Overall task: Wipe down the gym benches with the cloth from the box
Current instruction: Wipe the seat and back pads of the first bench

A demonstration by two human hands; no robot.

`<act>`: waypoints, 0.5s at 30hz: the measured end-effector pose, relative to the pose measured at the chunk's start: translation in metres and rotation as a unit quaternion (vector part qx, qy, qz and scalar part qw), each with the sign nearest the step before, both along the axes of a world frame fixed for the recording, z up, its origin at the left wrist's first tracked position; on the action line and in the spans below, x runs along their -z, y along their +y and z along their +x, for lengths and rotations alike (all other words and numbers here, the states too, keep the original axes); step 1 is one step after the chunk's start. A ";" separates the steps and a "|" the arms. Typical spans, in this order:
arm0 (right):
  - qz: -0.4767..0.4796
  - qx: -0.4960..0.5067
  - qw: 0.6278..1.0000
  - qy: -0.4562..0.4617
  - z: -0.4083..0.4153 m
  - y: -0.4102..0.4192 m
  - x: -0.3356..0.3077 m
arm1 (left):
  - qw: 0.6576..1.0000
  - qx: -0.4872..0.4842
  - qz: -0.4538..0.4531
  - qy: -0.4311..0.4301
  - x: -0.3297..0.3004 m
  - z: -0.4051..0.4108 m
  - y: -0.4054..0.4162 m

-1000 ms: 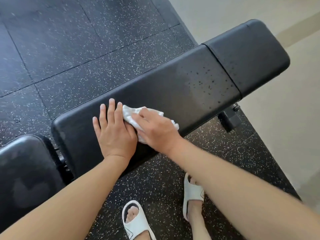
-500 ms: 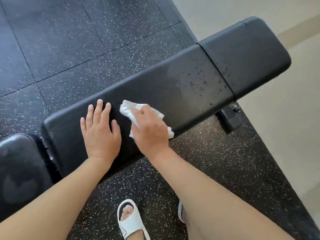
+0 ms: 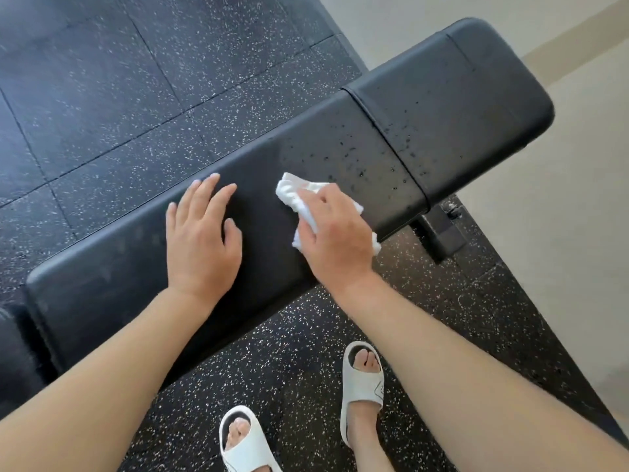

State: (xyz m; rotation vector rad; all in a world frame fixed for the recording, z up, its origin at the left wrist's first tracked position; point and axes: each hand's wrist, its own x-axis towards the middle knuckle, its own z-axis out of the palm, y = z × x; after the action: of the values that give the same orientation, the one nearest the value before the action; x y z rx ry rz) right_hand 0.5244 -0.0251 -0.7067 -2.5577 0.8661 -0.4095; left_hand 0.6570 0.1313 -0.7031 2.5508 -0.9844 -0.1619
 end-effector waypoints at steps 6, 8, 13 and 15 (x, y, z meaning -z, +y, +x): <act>-0.014 -0.184 0.982 -0.031 -0.024 0.011 0.006 | 0.999 -0.008 0.039 -0.009 0.022 -0.017 -0.035; -0.054 -0.245 0.968 -0.022 -0.033 -0.024 0.009 | 0.999 -0.008 0.046 -0.020 0.026 -0.017 -0.033; -0.053 -0.053 0.994 -0.073 -0.052 -0.088 0.020 | 0.998 -0.021 0.061 -0.026 0.025 -0.019 -0.039; -0.056 0.033 0.995 -0.076 -0.044 -0.073 0.024 | 0.997 -0.021 0.064 -0.032 0.025 -0.019 -0.039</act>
State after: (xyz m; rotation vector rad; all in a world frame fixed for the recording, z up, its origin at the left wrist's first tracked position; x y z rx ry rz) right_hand 0.4807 -0.0977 -0.7308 -2.5629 0.8973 -0.6799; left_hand 0.6382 0.0924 -0.7282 2.7068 -0.9704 -0.1371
